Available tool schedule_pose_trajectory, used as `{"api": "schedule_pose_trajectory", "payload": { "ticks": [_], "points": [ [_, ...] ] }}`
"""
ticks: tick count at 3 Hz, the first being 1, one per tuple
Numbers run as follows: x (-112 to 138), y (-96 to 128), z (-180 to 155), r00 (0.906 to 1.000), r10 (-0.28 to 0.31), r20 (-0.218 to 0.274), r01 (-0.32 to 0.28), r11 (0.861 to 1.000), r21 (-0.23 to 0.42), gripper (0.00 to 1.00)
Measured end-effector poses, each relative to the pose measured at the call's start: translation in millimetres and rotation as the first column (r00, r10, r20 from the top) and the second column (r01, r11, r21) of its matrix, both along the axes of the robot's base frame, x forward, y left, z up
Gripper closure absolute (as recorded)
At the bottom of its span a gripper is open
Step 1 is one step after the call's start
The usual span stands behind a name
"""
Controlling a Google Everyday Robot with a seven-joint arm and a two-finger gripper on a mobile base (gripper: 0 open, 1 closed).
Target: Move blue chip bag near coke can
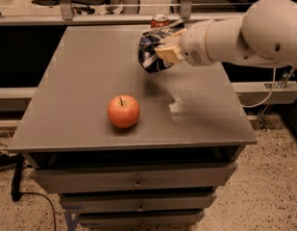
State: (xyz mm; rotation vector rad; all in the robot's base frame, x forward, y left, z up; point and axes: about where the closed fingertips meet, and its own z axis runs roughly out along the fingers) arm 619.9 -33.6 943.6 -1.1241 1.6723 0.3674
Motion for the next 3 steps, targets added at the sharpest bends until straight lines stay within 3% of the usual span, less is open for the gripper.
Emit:
{"api": "schedule_pose_trajectory", "payload": {
  "ticks": [1, 2, 3],
  "points": [
    [-28, -71, 13, 0.9902, -0.140, 0.009, 0.140, 0.989, -0.053, 1.00],
    [-29, -110, 10, 0.9749, -0.222, 0.011, 0.223, 0.973, -0.056, 1.00],
    [-5, -120, 2, 0.9687, -0.248, 0.016, 0.248, 0.968, -0.035, 1.00]
  ]
}}
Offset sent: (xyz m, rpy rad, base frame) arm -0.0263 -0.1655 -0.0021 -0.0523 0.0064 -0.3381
